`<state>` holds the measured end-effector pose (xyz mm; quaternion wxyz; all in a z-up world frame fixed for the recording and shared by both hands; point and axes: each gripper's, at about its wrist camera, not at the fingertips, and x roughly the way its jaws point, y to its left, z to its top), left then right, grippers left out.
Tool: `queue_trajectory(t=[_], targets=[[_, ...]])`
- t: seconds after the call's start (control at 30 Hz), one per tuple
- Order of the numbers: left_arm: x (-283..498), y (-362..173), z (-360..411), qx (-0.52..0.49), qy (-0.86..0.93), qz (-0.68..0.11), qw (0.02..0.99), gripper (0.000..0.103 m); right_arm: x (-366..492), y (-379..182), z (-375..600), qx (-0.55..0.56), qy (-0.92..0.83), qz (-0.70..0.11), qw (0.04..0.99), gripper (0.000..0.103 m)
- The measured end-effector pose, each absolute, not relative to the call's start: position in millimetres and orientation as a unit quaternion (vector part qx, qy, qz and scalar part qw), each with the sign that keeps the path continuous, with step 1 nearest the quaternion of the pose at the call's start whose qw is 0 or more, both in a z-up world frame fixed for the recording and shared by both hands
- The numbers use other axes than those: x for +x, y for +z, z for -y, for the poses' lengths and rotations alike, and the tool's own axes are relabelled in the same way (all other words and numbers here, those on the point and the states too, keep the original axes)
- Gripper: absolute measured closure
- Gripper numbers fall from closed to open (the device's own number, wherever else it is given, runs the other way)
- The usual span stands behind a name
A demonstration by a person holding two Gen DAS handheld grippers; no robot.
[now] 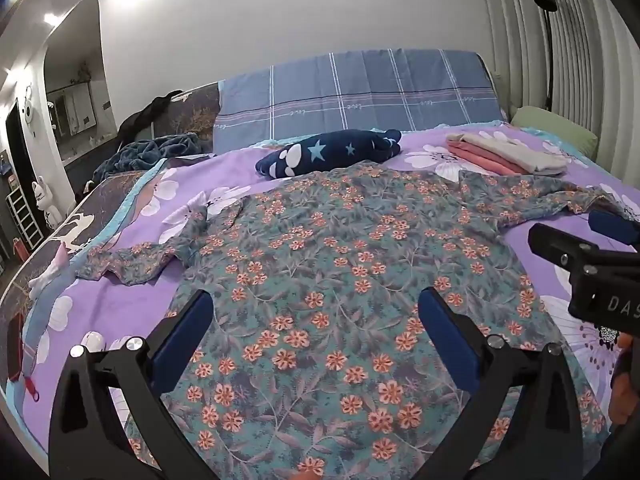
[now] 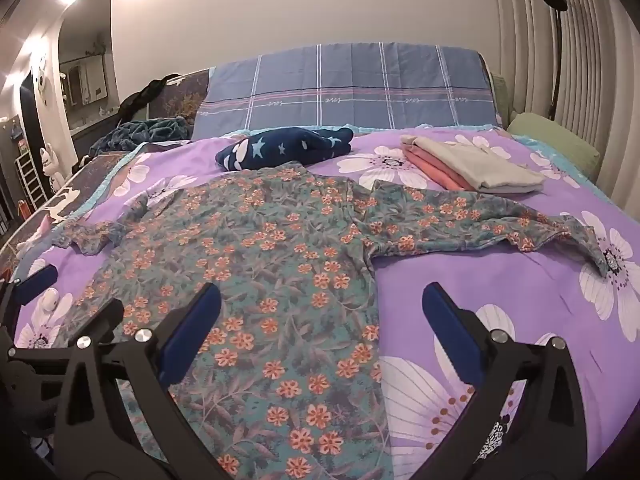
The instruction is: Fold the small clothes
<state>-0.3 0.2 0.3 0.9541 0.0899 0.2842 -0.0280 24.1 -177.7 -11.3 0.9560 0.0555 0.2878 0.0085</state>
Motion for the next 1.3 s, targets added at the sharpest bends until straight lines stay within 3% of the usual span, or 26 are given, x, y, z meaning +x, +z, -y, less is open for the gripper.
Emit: queue_trajectory(t=[1.3], targets=[[5.9, 4.9, -7.1, 0.043, -0.038, -0.263, 0.963, 0.001, 32.8, -28.8, 175.3, 0.047, -0.017, -0.304, 0.951, 0.002]])
